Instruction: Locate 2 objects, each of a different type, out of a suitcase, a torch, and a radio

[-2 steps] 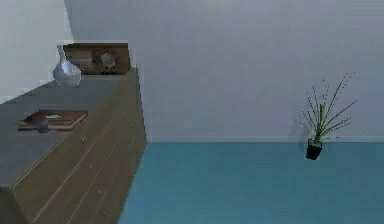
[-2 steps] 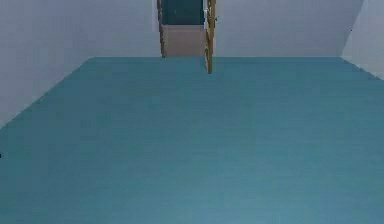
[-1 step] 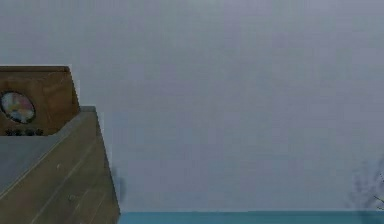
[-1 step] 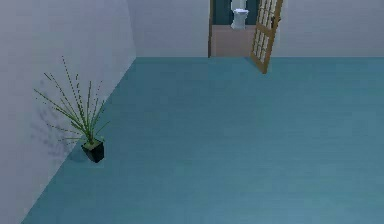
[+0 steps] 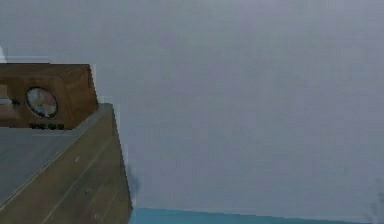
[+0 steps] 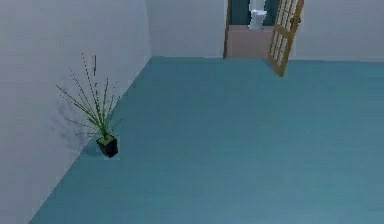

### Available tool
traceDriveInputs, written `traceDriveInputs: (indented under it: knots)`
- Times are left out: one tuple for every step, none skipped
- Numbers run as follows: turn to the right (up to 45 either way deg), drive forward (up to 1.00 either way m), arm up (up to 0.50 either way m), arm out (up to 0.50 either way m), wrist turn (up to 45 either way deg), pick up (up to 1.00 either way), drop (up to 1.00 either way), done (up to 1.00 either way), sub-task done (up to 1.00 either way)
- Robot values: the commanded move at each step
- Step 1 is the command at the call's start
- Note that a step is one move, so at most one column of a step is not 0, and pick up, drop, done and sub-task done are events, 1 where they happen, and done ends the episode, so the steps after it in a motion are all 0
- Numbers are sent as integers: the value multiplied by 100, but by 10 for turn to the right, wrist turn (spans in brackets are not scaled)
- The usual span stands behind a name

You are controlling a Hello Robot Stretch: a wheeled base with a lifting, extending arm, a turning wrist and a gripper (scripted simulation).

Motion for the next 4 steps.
traceDriveInputs:
  knots:
    - [-30,0,0,0,0,0,0,0,0]
    - [0,15,0,0,0,0,0,0,0]
    - [-390,0,0,0,0,0,0,0,0]
    - [0,0,0,0,0,0,0,0,100]
